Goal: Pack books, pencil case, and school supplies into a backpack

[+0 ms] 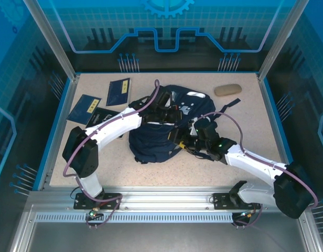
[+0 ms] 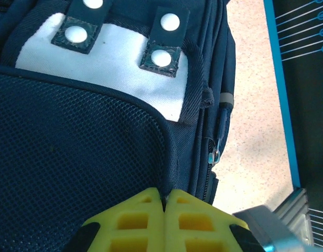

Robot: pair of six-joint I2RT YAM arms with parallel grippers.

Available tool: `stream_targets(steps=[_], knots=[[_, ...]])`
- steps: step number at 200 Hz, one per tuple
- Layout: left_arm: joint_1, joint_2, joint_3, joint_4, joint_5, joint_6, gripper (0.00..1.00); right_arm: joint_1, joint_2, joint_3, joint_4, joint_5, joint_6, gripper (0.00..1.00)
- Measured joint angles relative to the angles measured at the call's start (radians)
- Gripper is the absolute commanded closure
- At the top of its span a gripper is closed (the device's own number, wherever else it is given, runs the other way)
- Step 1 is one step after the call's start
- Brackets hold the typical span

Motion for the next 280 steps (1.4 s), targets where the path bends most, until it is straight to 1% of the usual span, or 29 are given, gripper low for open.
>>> stream_targets(steps=[23,32,60,72,77,82,85,103,118,130,142,175,192,212,229,244,267,280], knots=[[-0.003,0.001,0.005,-0.002,0.007,-0.003,1.00,0.024,0.016,0.000,0.039,0.029,0.019,0.21],[-0.003,0.001,0.005,-0.003,0.008,-0.003,1.00,0.032,0.029,0.001,0.047,0.041,0.024,0.24],[-0.003,0.002,0.005,-0.003,0.010,-0.003,1.00,0.043,0.066,0.013,0.038,0.069,0.066,0.40],[-0.003,0.002,0.005,-0.003,0.009,-0.002,1.00,0.045,0.067,0.014,0.038,0.072,0.085,0.50],[-0.003,0.002,0.005,-0.003,0.009,-0.002,0.94,0.046,0.067,0.014,0.039,0.072,0.094,0.54],[-0.003,0.002,0.006,-0.003,0.008,-0.002,0.84,0.047,0.067,0.014,0.040,0.073,0.109,0.57],[-0.003,0.002,0.006,-0.003,0.007,-0.003,0.81,0.047,0.067,0.014,0.043,0.073,0.108,0.59],[0.001,-0.005,0.006,-0.010,0.003,-0.011,0.66,0.047,0.076,0.015,0.043,0.077,0.136,0.69],[0.007,-0.042,0.003,-0.030,-0.011,-0.009,0.51,0.042,0.103,0.015,0.043,0.083,0.151,0.74],[0.016,-0.098,-0.018,-0.044,-0.036,-0.014,0.42,0.042,0.129,0.019,0.044,0.074,0.159,0.75],[0.028,-0.182,-0.066,-0.053,-0.075,-0.019,0.37,0.042,0.154,0.029,0.051,0.064,0.165,0.77],[0.042,-0.452,-0.270,-0.074,-0.167,-0.016,0.36,0.042,0.240,0.106,0.085,0.031,0.182,0.79],[0.042,-0.564,-0.396,-0.071,-0.183,-0.017,0.37,0.041,0.267,0.134,0.096,0.020,0.192,0.79],[0.039,-0.654,-0.548,-0.049,-0.175,-0.019,0.40,0.041,0.273,0.148,0.101,0.019,0.206,0.79],[0.017,-0.696,-0.654,-0.014,-0.162,-0.021,0.43,0.043,0.274,0.161,0.099,0.019,0.212,0.79],[-0.031,-0.708,-0.718,0.034,-0.153,-0.021,0.46,0.043,0.275,0.174,0.097,0.016,0.218,0.79],[-0.106,-0.703,-0.760,0.106,-0.153,-0.025,0.53,0.047,0.277,0.181,0.097,0.017,0.222,0.79],[-0.126,-0.690,-0.769,0.154,-0.154,-0.028,0.56,0.047,0.277,0.181,0.095,0.016,0.224,0.79]])
